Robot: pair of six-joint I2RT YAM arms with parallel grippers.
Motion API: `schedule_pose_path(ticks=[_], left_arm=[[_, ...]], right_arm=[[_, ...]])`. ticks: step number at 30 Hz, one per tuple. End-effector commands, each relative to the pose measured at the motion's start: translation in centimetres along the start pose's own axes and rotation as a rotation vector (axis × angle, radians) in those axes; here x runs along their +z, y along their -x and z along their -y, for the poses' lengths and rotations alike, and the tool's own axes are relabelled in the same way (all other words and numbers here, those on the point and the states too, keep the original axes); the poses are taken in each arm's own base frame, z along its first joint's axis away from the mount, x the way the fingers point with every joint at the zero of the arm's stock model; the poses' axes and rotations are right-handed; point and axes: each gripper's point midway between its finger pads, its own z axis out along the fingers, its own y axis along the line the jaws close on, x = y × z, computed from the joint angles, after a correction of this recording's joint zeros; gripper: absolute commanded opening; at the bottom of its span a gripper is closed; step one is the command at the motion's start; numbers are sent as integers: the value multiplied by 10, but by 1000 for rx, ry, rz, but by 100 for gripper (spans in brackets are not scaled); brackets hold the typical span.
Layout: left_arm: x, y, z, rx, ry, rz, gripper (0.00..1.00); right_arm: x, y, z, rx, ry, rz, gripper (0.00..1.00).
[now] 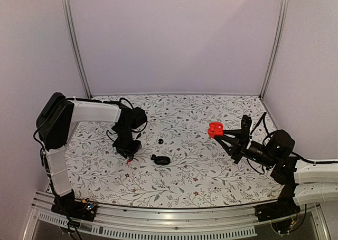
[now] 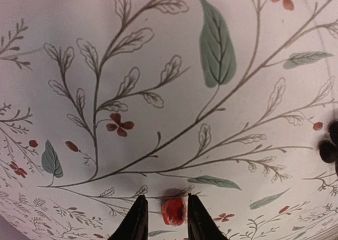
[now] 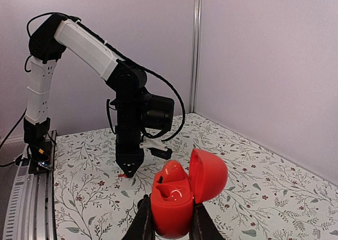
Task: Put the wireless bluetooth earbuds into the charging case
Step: Pick up the right earbud from the center of the board.
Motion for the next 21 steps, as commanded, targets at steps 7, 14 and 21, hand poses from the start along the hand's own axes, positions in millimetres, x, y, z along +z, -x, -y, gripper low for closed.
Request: schedule_pose_path(ticks=[7,14,21], left_arm=[[2,-3,-4,44,42,-50,28],[6,-12,-4,70,51,-81,27],[7,-22,8,122,37,-108,27]], right_arm=[[-2,0,1,4,-2,13,0],[-1,0,1,1,1,12,0],[0,0,0,4,8,13,0]])
